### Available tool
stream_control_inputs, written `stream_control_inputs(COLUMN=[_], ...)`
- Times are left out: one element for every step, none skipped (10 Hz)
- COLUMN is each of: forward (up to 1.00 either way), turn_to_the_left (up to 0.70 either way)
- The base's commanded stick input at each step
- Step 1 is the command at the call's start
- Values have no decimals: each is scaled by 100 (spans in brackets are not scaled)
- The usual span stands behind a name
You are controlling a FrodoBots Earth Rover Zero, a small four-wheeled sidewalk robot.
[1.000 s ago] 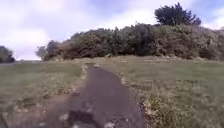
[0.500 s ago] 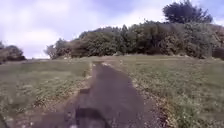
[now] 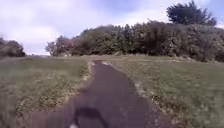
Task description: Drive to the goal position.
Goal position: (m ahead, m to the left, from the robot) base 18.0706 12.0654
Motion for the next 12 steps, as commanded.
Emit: stream_control_inputs(forward=[85,85,85,85,85,85,85,85,85,85,85,85], turn_to_the_left=[34,34,34,17,0,0,-8,-19,-30,-34,-34,-34])
